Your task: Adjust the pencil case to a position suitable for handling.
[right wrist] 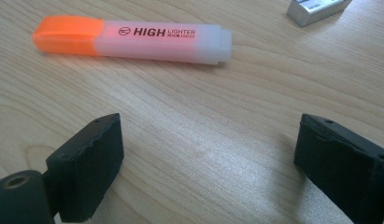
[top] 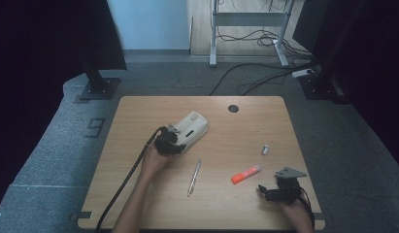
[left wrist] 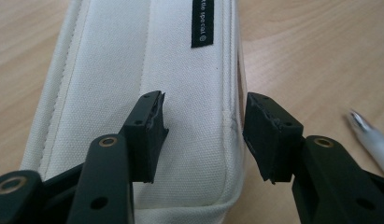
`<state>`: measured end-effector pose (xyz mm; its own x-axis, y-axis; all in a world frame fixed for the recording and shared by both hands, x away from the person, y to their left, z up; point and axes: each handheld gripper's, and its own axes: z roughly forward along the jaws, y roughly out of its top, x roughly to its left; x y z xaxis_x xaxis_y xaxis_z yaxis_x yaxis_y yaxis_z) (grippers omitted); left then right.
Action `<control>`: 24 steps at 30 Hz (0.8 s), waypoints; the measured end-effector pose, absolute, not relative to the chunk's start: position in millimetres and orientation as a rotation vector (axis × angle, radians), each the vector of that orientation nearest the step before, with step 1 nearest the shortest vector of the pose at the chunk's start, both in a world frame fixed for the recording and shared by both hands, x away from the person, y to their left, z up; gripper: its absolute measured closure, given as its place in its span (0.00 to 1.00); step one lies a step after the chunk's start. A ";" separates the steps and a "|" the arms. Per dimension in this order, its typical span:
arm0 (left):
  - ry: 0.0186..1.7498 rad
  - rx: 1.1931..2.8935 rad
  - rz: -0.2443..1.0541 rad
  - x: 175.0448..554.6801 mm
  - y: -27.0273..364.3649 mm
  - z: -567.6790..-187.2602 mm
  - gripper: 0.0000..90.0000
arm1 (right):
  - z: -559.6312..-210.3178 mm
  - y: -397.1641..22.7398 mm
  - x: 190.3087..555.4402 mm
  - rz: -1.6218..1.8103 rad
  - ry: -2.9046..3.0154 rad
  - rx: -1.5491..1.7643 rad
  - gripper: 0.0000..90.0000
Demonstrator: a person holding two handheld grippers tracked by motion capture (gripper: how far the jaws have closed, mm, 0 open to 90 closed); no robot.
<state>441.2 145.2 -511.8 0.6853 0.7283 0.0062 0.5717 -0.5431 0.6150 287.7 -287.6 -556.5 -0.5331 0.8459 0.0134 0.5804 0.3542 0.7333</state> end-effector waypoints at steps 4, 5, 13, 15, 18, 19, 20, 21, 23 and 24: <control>0.984 2.299 0.352 429.2 148.4 -512.8 0.53 | -556.5 -287.6 287.7 0.994 2.254 1.252 0.09; 0.988 2.293 0.348 426.3 149.4 -512.9 0.53 | -556.5 -287.5 287.7 0.994 2.254 1.253 0.09; 1.035 2.260 0.245 406.8 159.9 -510.1 0.51 | -556.4 -287.7 287.7 0.993 2.255 1.253 0.09; 1.040 2.260 0.250 401.5 162.1 -510.8 0.50 | -556.4 -287.7 287.7 0.993 2.255 1.253 0.09; 1.041 2.269 0.282 391.8 166.3 -513.0 0.50 | -556.3 -287.8 287.7 0.993 2.253 1.254 0.09; 1.039 2.265 0.288 388.2 167.5 -514.0 0.49 | -556.3 -287.8 287.7 0.994 2.253 1.254 0.09; 1.037 2.260 0.292 384.8 168.9 -514.5 0.49 | -556.3 -287.8 287.7 0.993 2.252 1.255 0.09; 1.039 2.254 0.290 381.7 170.2 -514.8 0.49 | -556.3 -287.8 287.7 0.993 2.252 1.255 0.09; 1.042 2.246 0.286 375.5 172.6 -514.9 0.48 | -556.3 -287.9 287.7 0.994 2.251 1.255 0.10; 1.041 2.243 0.286 372.4 173.1 -515.2 0.48 | -556.3 -287.9 287.6 0.994 2.251 1.256 0.10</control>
<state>372.4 173.1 -515.2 0.6622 0.7462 -0.0681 0.6067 -0.4807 0.6331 287.6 -287.9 -556.3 -0.5303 0.8477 0.0141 0.5814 0.3515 0.7338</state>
